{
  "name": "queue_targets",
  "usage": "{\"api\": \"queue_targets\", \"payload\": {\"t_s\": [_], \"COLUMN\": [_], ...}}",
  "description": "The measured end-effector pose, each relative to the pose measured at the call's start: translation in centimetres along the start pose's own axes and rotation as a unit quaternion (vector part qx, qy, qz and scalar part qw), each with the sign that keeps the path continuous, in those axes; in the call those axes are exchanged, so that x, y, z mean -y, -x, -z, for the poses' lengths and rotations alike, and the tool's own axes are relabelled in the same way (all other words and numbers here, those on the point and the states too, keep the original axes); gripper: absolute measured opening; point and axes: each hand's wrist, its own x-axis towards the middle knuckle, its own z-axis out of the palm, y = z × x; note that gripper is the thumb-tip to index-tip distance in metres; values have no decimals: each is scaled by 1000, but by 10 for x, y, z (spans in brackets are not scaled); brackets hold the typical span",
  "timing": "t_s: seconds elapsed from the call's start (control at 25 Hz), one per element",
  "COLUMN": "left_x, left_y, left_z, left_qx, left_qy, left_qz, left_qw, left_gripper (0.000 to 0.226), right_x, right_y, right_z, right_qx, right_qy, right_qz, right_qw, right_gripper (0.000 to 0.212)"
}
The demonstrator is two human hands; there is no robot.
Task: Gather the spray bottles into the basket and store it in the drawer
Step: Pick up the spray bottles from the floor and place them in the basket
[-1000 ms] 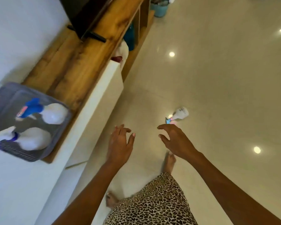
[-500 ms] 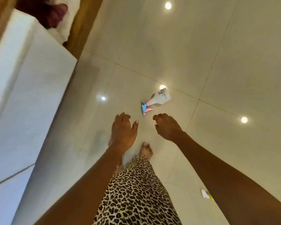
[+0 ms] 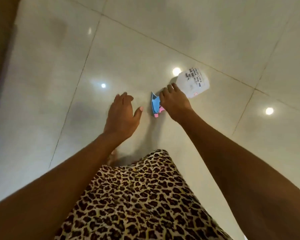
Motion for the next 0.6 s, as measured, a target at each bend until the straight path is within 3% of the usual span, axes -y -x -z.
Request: {"api": "queue_targets", "payload": {"t_s": [0.2, 0.36, 0.44, 0.6], "left_x": [15, 1, -12, -47], "left_y": [-3, 13, 28, 66], "left_z": [-9, 18, 46, 118], "left_qx": [6, -9, -15, -14], "left_qy": [4, 21, 37, 90], "left_qz": [14, 4, -5, -17], "left_qw": [1000, 1000, 999, 996], "left_gripper": [45, 45, 46, 51], "right_x": [-4, -16, -18, -14], "right_y": [-11, 16, 37, 83], "right_z": [-12, 19, 55, 160], "right_qx": [15, -30, -89, -182], "right_qy": [-8, -131, -257, -478], "right_qz": [-1, -56, -119, -191], "right_qw": [1000, 989, 955, 838], "right_gripper": [37, 31, 28, 29]}}
